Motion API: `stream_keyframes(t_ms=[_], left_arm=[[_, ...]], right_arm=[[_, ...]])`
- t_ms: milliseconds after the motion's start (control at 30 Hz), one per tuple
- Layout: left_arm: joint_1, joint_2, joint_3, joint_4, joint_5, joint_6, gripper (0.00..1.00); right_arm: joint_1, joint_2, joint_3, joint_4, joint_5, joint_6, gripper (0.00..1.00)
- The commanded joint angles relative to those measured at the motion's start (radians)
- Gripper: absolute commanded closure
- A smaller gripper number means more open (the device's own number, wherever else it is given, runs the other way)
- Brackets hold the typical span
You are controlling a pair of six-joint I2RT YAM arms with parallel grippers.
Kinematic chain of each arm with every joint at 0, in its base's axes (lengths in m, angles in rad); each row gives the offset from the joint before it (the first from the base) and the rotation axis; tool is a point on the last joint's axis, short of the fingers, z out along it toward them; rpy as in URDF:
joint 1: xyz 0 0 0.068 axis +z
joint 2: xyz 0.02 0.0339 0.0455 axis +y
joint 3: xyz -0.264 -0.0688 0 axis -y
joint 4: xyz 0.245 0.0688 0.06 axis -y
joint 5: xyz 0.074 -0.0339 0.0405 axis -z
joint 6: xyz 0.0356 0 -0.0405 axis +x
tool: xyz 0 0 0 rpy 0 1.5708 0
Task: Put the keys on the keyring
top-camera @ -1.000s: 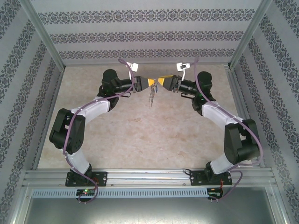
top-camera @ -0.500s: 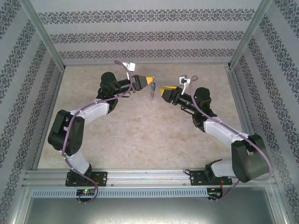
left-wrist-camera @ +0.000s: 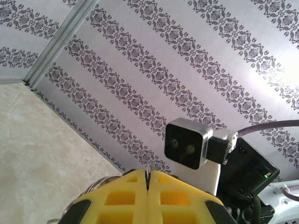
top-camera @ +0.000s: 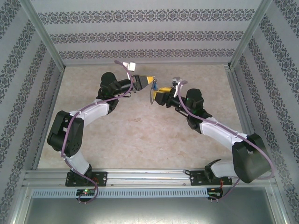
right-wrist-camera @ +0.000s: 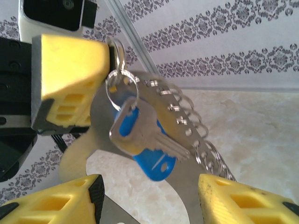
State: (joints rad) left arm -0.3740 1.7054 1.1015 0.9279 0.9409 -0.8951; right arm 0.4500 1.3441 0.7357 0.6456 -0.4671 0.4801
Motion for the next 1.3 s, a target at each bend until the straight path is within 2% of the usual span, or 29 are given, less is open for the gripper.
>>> stream_keyframes(t_ms=[0, 100, 200, 367, 633, 867, 1100, 1267], left_arm=[[-0.014, -0.036, -0.006, 0.066, 0.0, 0.011, 1.0], [-0.014, -0.041, -0.012, 0.063, 0.0, 0.015, 1.0], [-0.015, -0.044, -0.014, 0.058, -0.002, 0.021, 1.0], [-0.014, -0.044, -0.012, 0.057, 0.006, 0.021, 1.0], [-0.014, -0.047, -0.017, 0.063, -0.004, 0.035, 1.0], [-0.014, -0.046, -0.019, 0.078, -0.012, 0.038, 1.0], [-0.014, -0.046, -0.031, 0.094, -0.015, 0.031, 1.0], [-0.014, -0.048, -0.034, 0.094, -0.016, 0.031, 1.0]], right_arm=[[0.007, 0.019, 0.044, 0.016, 0.035, -0.038, 0.44], [0.007, 0.032, 0.063, 0.016, 0.032, -0.042, 0.45], [0.007, 0.043, 0.076, 0.011, 0.022, -0.045, 0.52], [0.008, 0.045, 0.079, 0.002, -0.006, -0.053, 0.75], [0.016, 0.045, 0.084, -0.033, -0.094, -0.071, 1.0], [0.021, 0.058, 0.111, -0.097, -0.135, -0.082, 1.0], [0.021, 0.117, 0.177, -0.113, -0.255, -0.055, 1.0], [0.015, 0.126, 0.182, -0.102, -0.254, -0.041, 1.0]])
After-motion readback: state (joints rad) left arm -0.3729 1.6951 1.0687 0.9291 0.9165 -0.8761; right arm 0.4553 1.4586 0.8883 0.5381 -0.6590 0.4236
